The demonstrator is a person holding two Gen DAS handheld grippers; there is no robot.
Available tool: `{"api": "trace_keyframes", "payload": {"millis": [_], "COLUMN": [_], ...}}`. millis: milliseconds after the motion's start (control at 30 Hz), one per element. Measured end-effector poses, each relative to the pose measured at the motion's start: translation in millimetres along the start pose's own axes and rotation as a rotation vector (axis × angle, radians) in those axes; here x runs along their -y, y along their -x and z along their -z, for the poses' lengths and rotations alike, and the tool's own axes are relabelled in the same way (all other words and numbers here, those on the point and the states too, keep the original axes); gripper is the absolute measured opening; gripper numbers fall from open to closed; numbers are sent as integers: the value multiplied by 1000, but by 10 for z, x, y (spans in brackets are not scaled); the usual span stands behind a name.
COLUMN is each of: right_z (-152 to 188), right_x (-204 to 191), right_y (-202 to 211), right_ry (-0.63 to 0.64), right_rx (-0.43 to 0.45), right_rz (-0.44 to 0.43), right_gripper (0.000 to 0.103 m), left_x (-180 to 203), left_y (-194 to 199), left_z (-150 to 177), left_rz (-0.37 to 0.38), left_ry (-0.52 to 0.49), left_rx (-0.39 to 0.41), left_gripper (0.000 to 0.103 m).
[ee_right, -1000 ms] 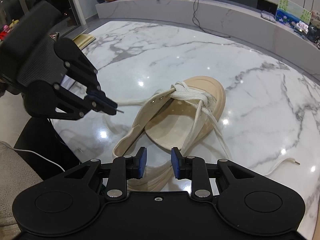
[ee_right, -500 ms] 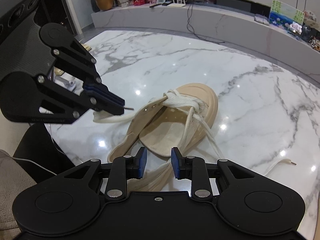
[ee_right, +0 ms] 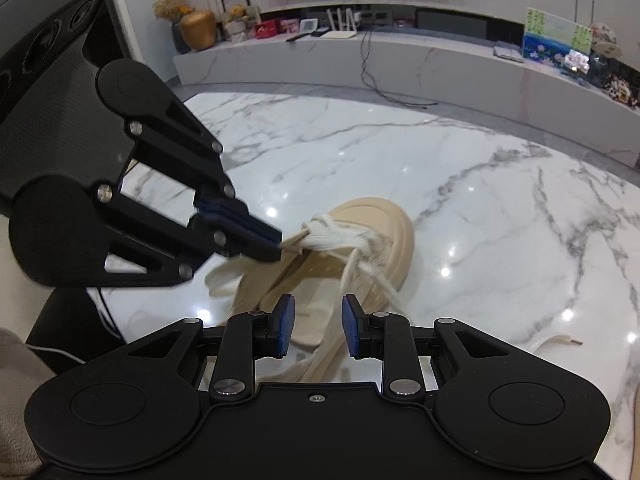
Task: Lace up shoes with both hands
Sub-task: 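Push the lace tip into an eyelet with the left gripper while the right gripper waits beside it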
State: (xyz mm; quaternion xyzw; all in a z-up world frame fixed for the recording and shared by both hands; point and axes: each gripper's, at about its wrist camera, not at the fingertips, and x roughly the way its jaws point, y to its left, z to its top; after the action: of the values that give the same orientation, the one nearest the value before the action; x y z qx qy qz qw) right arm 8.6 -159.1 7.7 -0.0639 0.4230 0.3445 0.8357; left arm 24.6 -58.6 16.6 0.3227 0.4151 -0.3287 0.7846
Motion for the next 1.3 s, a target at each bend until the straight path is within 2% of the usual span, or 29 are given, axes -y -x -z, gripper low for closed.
{"api": "trace_keyframes", "payload": {"millis": [200,367,833,1300], "right_z": [7,21,62,51], "right_x": [68,106,222,198], "right_y": [-83,-110,-130,-133], "right_ry": [-14,-35,-87,-84], "right_rx": [-11,-9,-9,-7], "right_rz": [5,-14,-23,-18], "right_gripper": [11,4,4,4], "left_x": [18,25,15,52], "left_y": [-138,-211,-286,-214], "left_z": [-46,-40,-50,-74], "left_rz": [-11,-12,-29,-22], "left_ry": [0,2,59,55], "left_rx": [-44,-67,-80,-58], "left_gripper": [3,3,4,4]}}
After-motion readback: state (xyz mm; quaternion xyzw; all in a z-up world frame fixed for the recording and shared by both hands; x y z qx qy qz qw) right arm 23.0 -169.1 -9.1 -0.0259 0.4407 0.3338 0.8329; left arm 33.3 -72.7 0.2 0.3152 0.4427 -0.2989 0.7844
